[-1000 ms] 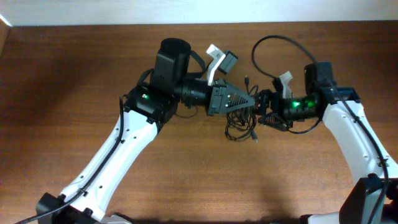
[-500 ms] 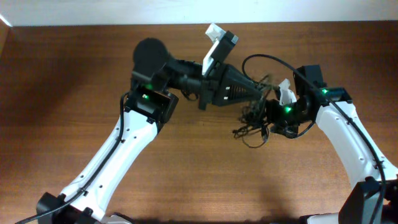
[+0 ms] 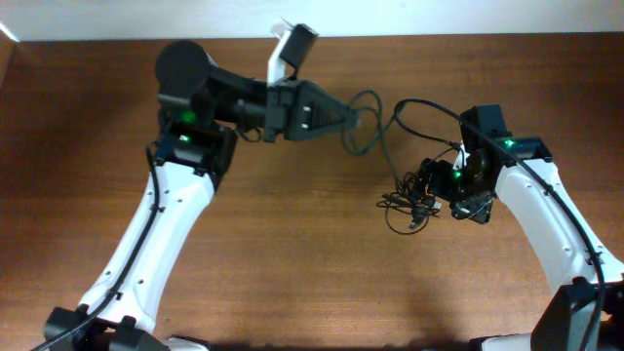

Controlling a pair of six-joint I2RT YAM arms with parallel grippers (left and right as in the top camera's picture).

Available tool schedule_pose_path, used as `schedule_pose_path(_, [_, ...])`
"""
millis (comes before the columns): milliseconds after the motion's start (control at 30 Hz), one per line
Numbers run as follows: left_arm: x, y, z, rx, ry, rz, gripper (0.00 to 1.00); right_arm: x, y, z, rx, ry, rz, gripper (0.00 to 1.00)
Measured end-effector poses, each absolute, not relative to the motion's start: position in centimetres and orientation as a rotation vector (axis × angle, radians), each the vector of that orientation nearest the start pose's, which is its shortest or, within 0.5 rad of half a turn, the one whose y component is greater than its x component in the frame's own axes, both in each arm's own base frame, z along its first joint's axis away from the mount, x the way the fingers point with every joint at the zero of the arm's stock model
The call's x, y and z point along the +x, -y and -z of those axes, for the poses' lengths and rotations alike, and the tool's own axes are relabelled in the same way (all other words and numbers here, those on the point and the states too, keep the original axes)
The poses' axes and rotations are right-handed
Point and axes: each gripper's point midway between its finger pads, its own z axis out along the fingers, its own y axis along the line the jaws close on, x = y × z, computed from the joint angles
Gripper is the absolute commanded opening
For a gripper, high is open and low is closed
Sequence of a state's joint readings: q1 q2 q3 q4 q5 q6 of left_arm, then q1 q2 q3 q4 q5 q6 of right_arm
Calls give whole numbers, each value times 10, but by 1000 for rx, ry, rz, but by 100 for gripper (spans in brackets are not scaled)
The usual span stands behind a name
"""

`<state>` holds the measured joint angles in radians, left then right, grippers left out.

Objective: Untangle cables

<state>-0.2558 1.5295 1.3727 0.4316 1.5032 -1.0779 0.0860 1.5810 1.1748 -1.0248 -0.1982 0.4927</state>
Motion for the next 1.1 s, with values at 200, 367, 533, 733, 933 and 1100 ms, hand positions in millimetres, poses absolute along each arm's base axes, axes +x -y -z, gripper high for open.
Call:
schedule_pose_path(200, [325, 221, -391, 560, -1935, 1928, 0, 304, -52, -94, 632, -2966, -283, 98])
schedule_pose_path(367, [343, 211, -359, 340, -2062, 1853, 0, 304, -51, -94, 643, -2965, -272, 98])
schedule_pose_path(533, [356, 198, -300, 83, -2295, 1585, 0, 303, -50, -94, 644, -2965, -267, 98])
schedule_pose_path(733, [354, 211, -287, 161, -2324, 1468, 0, 311, -59, -97, 627, -2942, -348, 98])
schedule_pose_path(933, [319, 261, -319, 445, -2233, 1607, 0, 326, -86, -108, 528, -2884, -599, 98])
schedule_pose_path(1100, [283, 296, -394, 726, -2024, 1693, 0, 328, -99, -114, 498, -2869, -714, 98])
